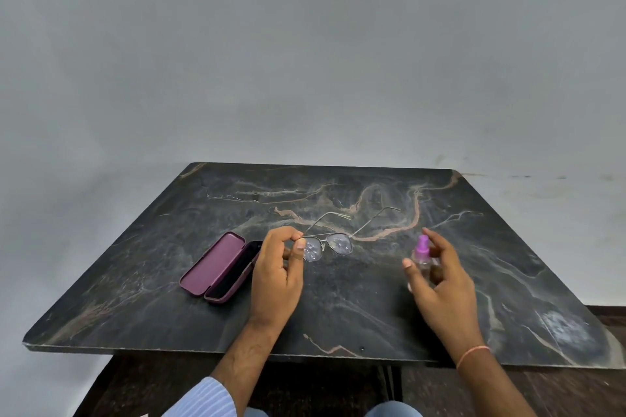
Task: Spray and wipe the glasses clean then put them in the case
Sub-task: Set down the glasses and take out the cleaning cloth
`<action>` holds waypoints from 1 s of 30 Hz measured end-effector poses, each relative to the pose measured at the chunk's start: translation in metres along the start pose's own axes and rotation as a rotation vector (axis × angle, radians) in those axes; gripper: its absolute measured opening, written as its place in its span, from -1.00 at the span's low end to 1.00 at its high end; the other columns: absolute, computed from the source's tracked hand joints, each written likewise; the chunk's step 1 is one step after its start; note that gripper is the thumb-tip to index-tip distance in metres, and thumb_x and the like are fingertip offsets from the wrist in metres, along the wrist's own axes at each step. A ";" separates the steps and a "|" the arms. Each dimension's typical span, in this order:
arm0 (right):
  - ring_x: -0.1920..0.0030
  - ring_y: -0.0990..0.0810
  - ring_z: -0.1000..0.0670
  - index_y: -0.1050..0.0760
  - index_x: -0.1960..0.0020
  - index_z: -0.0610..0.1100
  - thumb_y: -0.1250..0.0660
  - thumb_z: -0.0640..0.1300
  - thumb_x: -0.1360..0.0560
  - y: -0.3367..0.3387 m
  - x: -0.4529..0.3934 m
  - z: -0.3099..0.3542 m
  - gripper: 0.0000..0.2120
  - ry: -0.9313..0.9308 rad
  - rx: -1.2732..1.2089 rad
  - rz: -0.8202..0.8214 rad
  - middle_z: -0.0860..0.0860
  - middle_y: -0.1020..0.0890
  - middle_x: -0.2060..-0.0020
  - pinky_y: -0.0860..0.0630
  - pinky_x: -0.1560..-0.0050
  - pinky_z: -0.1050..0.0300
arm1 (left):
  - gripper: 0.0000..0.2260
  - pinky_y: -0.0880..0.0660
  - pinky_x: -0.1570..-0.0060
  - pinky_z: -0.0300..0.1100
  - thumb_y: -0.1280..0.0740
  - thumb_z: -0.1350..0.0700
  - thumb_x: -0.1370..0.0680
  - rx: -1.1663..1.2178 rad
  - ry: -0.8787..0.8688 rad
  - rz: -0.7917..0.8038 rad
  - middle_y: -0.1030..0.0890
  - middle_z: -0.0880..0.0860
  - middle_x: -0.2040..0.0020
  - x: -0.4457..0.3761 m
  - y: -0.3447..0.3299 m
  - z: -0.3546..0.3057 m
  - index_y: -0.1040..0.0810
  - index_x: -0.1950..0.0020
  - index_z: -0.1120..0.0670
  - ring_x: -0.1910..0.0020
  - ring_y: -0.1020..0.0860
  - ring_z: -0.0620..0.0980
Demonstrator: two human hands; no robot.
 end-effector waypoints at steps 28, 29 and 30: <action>0.52 -0.29 0.10 -0.71 -0.21 -0.18 -0.21 0.41 -0.59 -0.010 0.021 0.020 -0.30 -0.882 -0.680 0.548 0.06 -0.35 0.44 -0.22 0.51 0.29 | -0.88 -0.62 0.12 0.12 -0.26 0.05 -0.74 0.059 -0.161 0.132 -0.59 -0.03 -0.12 0.011 0.007 -0.036 -0.56 -0.16 0.06 0.09 -0.59 0.06; 0.54 -0.27 0.11 -0.71 -0.23 -0.19 -0.25 0.42 -0.56 -0.013 0.019 0.018 -0.30 -0.896 -0.715 0.579 0.08 -0.32 0.45 -0.21 0.53 0.30 | -0.89 -0.62 0.10 0.07 -0.27 0.07 -0.74 0.045 -0.195 0.165 -0.59 -0.05 -0.15 0.010 0.010 -0.040 -0.56 -0.14 0.06 0.05 -0.60 0.05; 0.55 -0.26 0.12 -0.71 -0.23 -0.19 -0.31 0.41 -0.54 -0.017 0.018 0.016 -0.31 -0.910 -0.746 0.605 0.09 -0.30 0.47 -0.19 0.54 0.32 | -0.92 -0.61 0.08 0.02 -0.29 0.09 -0.74 0.030 -0.228 0.206 -0.60 -0.06 -0.17 0.010 0.011 -0.042 -0.56 -0.13 0.06 0.01 -0.62 0.03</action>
Point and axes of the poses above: each hand's wrist, its own x-axis away from the middle knuckle, its own y-axis out of the back of the hand, z = x × y, the point moved 7 cm from there along -x, towards the middle knuckle
